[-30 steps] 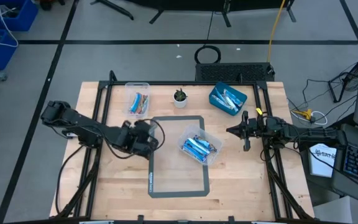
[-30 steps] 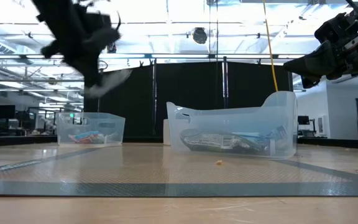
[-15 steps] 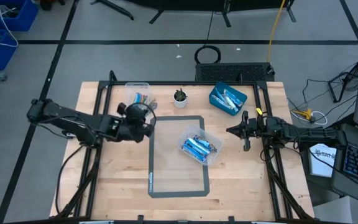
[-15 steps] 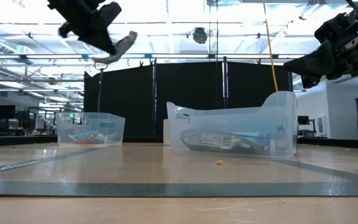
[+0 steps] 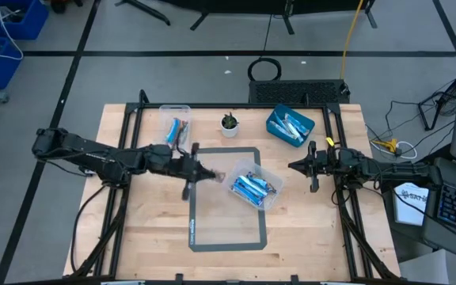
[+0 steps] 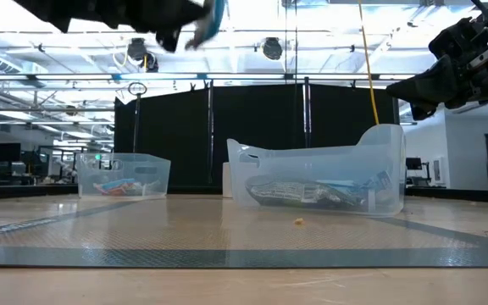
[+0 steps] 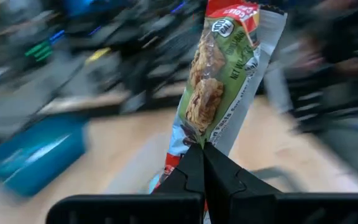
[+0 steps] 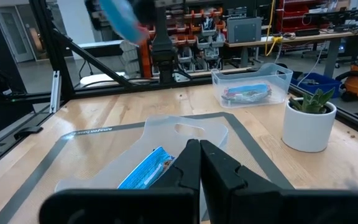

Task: Pick and place Granola Bars by type
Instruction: Put the snack into the left bin

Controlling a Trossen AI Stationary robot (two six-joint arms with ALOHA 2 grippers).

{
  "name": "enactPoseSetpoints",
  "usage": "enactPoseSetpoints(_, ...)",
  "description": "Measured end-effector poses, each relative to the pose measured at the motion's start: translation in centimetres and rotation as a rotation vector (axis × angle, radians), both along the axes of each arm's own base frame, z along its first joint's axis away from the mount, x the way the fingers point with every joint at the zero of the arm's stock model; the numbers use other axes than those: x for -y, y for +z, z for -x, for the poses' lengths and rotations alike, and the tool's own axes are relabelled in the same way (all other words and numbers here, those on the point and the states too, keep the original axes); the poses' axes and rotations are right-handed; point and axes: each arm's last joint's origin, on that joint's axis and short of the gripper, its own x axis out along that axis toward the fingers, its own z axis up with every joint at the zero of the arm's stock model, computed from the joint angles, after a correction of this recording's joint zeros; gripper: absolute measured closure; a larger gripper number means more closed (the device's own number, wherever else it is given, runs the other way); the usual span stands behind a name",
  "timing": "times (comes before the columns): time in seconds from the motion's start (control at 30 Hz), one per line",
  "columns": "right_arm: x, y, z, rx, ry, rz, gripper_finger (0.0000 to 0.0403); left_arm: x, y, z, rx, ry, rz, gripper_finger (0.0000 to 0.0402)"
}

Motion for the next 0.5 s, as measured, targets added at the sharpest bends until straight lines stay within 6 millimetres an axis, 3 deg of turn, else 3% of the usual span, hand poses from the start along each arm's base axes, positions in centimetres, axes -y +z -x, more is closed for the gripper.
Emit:
enactPoseSetpoints(0.23, 0.0, 0.0, 0.0, 0.0, 0.0, 0.0, 0.0403, 1.1, 0.0, 0.4, 0.044, -0.355, 0.002, 0.0401)
enactPoseSetpoints(0.5, 0.0, 0.0, 0.0, 0.001, 0.0, 0.0, 0.0403, 2.4, 0.5, 0.6, 0.1, -0.425, -0.033, 0.0401)
